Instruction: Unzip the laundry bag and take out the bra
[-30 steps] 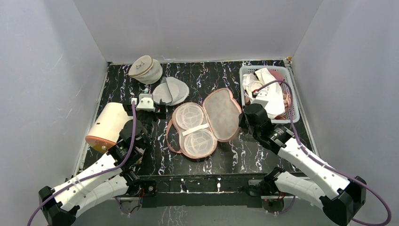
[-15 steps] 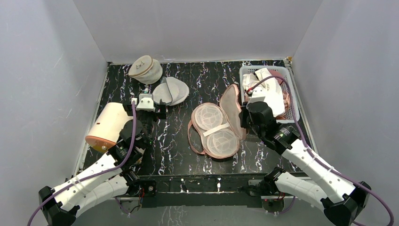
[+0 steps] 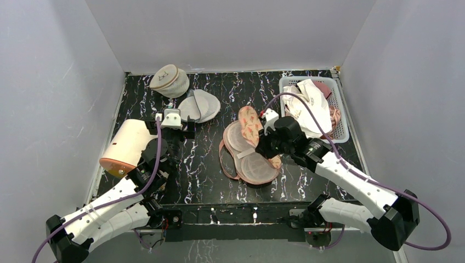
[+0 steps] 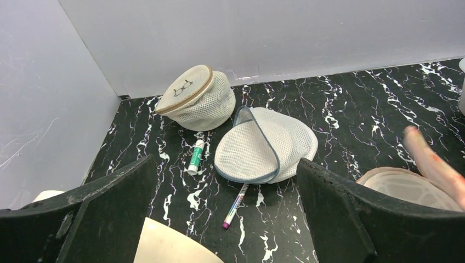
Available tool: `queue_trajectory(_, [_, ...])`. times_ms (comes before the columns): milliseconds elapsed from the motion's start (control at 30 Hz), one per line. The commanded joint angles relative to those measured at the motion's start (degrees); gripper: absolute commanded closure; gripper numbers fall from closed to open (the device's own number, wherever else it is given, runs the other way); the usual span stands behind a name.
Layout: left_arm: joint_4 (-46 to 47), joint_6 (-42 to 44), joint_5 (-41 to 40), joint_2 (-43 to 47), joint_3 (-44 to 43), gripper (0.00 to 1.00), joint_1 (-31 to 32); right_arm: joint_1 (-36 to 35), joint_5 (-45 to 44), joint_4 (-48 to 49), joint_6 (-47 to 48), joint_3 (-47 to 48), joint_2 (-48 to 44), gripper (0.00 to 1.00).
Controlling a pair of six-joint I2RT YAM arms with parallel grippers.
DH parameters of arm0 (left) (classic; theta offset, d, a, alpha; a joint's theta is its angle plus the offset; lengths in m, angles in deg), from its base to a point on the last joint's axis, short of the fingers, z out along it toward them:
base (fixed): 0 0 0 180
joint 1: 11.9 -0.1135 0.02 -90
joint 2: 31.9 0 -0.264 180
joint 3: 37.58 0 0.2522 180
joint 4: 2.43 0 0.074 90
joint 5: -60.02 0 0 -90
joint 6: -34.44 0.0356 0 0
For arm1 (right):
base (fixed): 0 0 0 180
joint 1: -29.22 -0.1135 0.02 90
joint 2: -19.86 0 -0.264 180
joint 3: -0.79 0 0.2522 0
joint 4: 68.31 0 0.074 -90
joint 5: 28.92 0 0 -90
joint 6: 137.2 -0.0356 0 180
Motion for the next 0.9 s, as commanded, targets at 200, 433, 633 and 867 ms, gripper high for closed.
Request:
queue_trajectory(200, [0.9, -0.5, -0.1, 0.3, -2.3, 0.02, -0.3, -3.7, 14.6, 11.1, 0.6, -3.9, 6.0, 1.00])
queue_trajectory(433, [0.9, -0.5, -0.1, 0.1, -2.2, 0.02, -0.3, -4.0, 17.1, 14.3, -1.1, -5.5, 11.3, 1.00])
queue_trajectory(633, [0.8, -0.5, -0.1, 0.1, -2.3, 0.02, -0.3, -4.8, 18.2, 18.9, -3.3, -8.3, 14.0, 1.00])
queue_trajectory(867, [0.7, -0.7, 0.0, -0.3, -2.4, 0.02, -0.3, -5.5, 20.0, 28.4, -8.6, -12.4, 20.0, 1.00])
